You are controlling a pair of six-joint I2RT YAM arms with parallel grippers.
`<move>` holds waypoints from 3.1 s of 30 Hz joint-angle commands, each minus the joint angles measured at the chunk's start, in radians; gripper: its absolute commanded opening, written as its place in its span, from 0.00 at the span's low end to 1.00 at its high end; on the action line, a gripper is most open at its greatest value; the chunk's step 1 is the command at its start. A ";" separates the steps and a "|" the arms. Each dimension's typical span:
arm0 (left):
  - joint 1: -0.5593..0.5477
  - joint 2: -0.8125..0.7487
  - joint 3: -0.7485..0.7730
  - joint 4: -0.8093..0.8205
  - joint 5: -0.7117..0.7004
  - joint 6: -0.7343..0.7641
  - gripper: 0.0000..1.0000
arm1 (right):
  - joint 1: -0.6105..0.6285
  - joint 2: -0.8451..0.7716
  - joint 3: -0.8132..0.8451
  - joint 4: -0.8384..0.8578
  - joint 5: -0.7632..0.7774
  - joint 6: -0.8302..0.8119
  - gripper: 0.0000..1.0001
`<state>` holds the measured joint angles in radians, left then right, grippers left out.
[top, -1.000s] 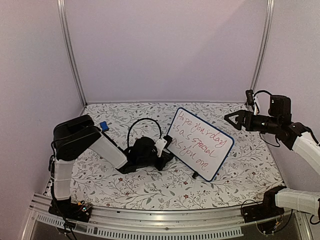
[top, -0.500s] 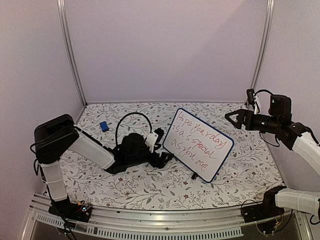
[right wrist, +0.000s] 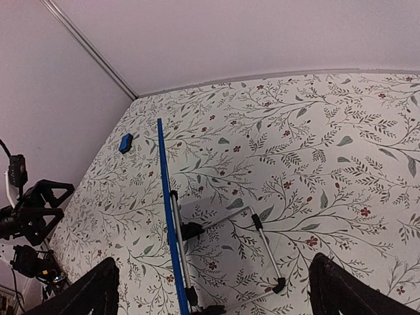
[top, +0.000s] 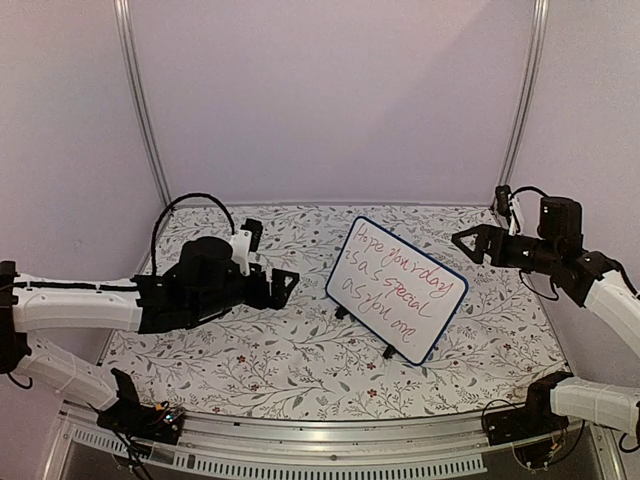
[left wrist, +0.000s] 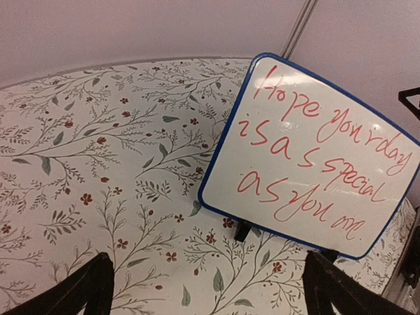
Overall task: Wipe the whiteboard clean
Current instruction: Move the whiteboard to the center of the board, then pick up the whiteboard eraser from the center of the board.
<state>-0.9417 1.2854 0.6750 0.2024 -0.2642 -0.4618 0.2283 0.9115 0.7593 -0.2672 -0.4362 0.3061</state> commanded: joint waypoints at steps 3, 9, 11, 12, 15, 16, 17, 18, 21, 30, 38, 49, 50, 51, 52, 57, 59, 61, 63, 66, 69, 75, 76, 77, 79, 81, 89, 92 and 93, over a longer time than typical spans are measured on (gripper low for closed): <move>-0.012 -0.114 0.100 -0.457 -0.145 -0.115 1.00 | 0.003 -0.009 -0.026 0.014 0.027 0.036 0.99; -0.012 -0.180 0.134 -0.558 -0.179 -0.124 1.00 | 0.003 0.027 -0.018 0.010 0.033 0.042 0.99; -0.011 -0.189 0.148 -0.574 -0.182 -0.115 1.00 | 0.002 0.026 -0.023 0.015 0.035 0.040 0.99; -0.011 -0.184 0.159 -0.591 -0.189 -0.115 1.00 | 0.005 0.026 -0.026 0.018 0.036 0.040 0.99; -0.009 -0.140 0.209 -0.647 -0.222 -0.112 1.00 | 0.003 0.032 -0.030 0.020 0.049 0.040 0.99; -0.007 -0.116 0.228 -0.661 -0.234 -0.104 1.00 | 0.003 0.034 -0.029 0.018 0.051 0.039 0.99; -0.004 -0.094 0.246 -0.672 -0.245 -0.095 1.00 | 0.004 0.037 -0.026 0.014 0.052 0.040 0.99; 0.006 -0.070 0.266 -0.686 -0.250 -0.088 1.00 | 0.003 0.037 -0.023 0.011 0.053 0.037 0.99; 0.056 -0.018 0.309 -0.681 -0.229 -0.065 1.00 | 0.003 0.019 -0.028 0.029 0.055 0.026 0.99; 0.340 0.073 0.322 -0.645 -0.086 -0.203 1.00 | 0.004 -0.010 -0.093 0.161 0.076 0.005 0.99; 0.436 0.122 0.331 -0.747 -0.142 -0.363 1.00 | 0.004 -0.001 -0.180 0.296 0.061 0.055 0.99; 0.522 0.170 0.306 -0.677 -0.119 -0.495 1.00 | 0.003 -0.072 -0.213 0.304 0.119 0.078 0.99; 0.529 0.199 0.324 -0.673 -0.122 -0.501 1.00 | 0.005 -0.086 -0.217 0.304 0.133 0.089 0.99; 0.531 0.231 0.354 -0.672 -0.136 -0.505 1.00 | 0.003 -0.101 -0.218 0.302 0.150 0.099 0.99; 0.531 0.261 0.376 -0.665 -0.159 -0.504 1.00 | 0.003 -0.112 -0.221 0.303 0.161 0.107 0.99; 0.577 0.484 0.529 -0.658 -0.175 -0.491 1.00 | 0.003 -0.177 -0.213 0.245 0.229 0.124 0.99; 0.598 0.591 0.618 -0.684 -0.185 -0.483 1.00 | 0.003 -0.190 -0.206 0.217 0.241 0.119 0.99; 0.615 0.683 0.707 -0.714 -0.189 -0.470 1.00 | 0.004 -0.200 -0.206 0.212 0.230 0.125 0.99; 0.635 0.765 0.786 -0.734 -0.183 -0.463 1.00 | 0.005 -0.201 -0.207 0.214 0.210 0.138 0.99; 0.674 0.822 0.854 -0.715 -0.139 -0.440 1.00 | 0.003 -0.192 -0.212 0.229 0.176 0.144 0.99; 0.700 0.861 0.911 -0.718 -0.142 -0.408 1.00 | 0.003 -0.178 -0.216 0.251 0.167 0.145 0.99; 0.731 0.905 0.964 -0.720 -0.154 -0.334 0.98 | 0.005 -0.181 -0.228 0.248 0.154 0.150 0.99; 0.734 0.907 0.961 -0.704 -0.147 -0.318 0.97 | 0.005 -0.187 -0.230 0.248 0.158 0.147 0.99; 0.732 0.911 0.960 -0.690 -0.141 -0.307 0.95 | 0.003 -0.199 -0.233 0.249 0.161 0.146 0.99; 0.734 0.922 0.967 -0.679 -0.131 -0.283 0.93 | 0.004 -0.211 -0.231 0.246 0.164 0.141 0.99; 0.737 0.932 0.976 -0.682 -0.135 -0.272 0.88 | 0.003 -0.216 -0.231 0.247 0.167 0.138 0.99; 0.747 0.947 0.946 -0.657 -0.118 -0.224 0.74 | 0.003 -0.203 -0.229 0.252 0.161 0.133 0.99; 0.751 0.949 0.930 -0.649 -0.124 -0.225 0.71 | 0.004 -0.201 -0.233 0.253 0.162 0.131 0.99; 0.753 0.949 0.926 -0.646 -0.121 -0.226 0.68 | 0.004 -0.201 -0.233 0.252 0.161 0.131 0.99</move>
<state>-0.2035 2.2196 1.6222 -0.4694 -0.3889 -0.7059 0.2283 0.7086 0.5350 -0.0360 -0.2714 0.4480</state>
